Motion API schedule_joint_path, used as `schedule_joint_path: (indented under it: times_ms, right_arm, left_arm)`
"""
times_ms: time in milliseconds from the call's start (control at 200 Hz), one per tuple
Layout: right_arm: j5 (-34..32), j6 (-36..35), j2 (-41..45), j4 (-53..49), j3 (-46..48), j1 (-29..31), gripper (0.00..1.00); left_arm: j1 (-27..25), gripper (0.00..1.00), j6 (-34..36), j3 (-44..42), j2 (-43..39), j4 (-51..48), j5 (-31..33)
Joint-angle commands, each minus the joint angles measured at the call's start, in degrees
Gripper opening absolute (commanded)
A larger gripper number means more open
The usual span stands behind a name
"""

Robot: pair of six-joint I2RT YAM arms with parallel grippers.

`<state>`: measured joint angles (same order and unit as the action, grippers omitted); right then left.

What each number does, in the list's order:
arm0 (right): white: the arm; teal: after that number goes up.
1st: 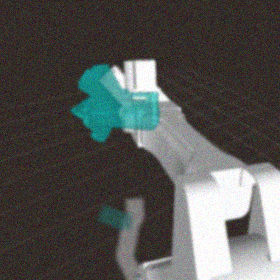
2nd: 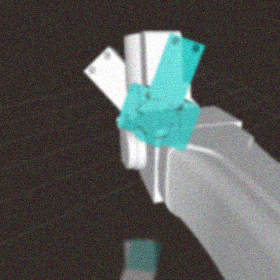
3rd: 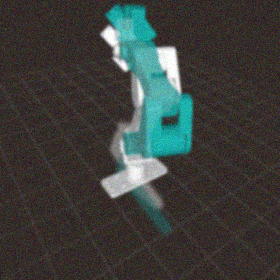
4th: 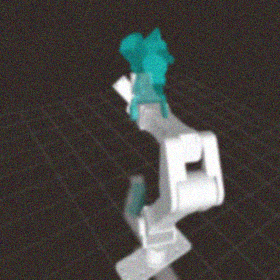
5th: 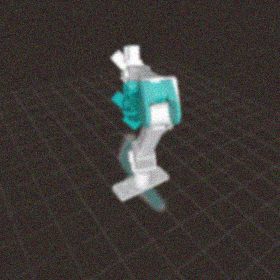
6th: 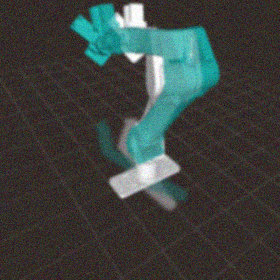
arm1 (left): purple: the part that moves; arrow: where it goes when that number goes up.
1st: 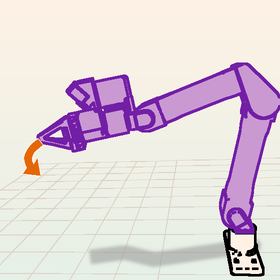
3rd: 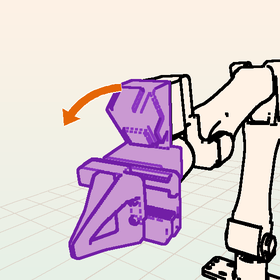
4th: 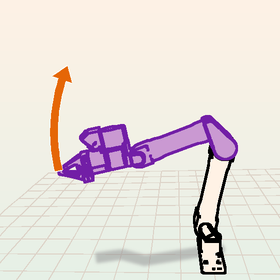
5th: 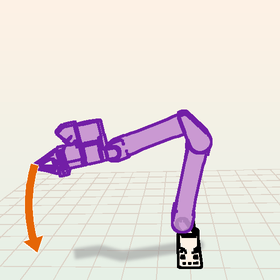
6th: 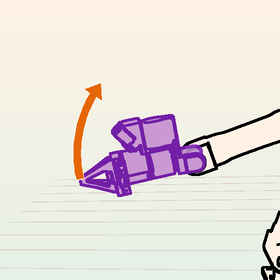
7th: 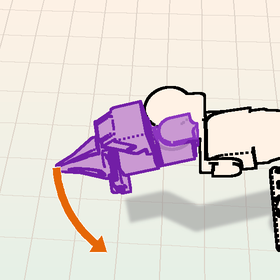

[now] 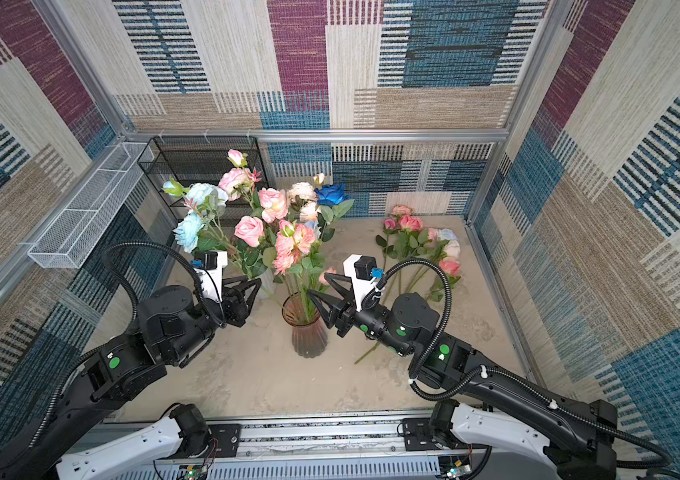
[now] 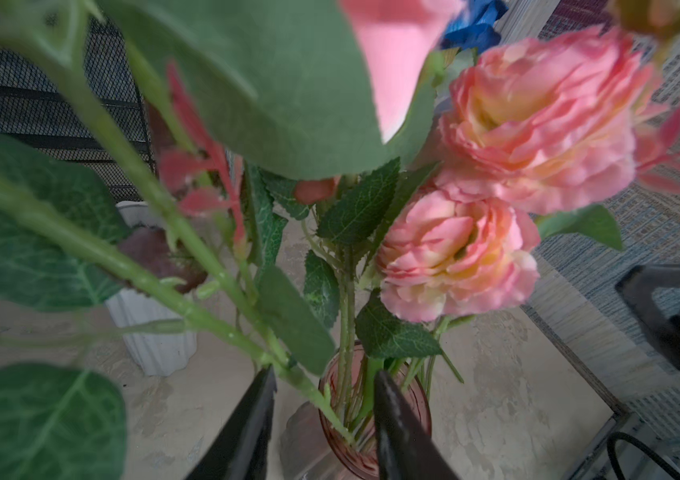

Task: Arrange the flowers into the vase
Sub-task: 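Grasp the neck of the pink glass vase with both grippers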

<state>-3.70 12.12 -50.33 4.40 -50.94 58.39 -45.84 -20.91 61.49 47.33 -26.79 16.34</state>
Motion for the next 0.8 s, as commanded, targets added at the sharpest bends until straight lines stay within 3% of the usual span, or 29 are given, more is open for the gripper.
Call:
schedule_joint_path:
  times_ms: [0,90,170,285,431,521,796]
  right_arm:
    - [-1.2,0.3,0.9,-0.3,-0.1,0.0,0.59]
    - [-1.6,0.3,1.8,-0.5,0.0,0.0,0.59]
    - [-2.1,0.4,2.5,-0.9,0.1,0.0,0.59]
    - [-2.3,0.4,3.0,-1.1,0.3,0.0,0.59]
    - [-2.6,0.4,3.0,-1.2,0.6,0.0,0.59]
    - [-2.8,0.4,3.2,-1.2,0.9,0.0,0.59]
    - [-3.0,0.9,3.3,-1.9,1.0,0.0,0.59]
  left_arm:
    - [2.4,0.38,-1.2,0.3,1.3,-0.6,-2.7]
    - [5.9,0.36,-2.3,0.1,2.1,0.0,-7.0]
    - [7.4,0.27,-3.0,-0.5,2.1,1.7,-10.1]
    - [7.4,0.13,-3.2,-0.9,2.6,4.2,-13.8]
    - [7.4,0.1,-3.4,-1.2,3.6,6.2,-17.6]
    - [7.5,0.01,-3.3,-1.6,3.4,6.8,-17.6]
    - [7.4,0.0,-3.9,-3.1,4.1,7.2,-19.7]
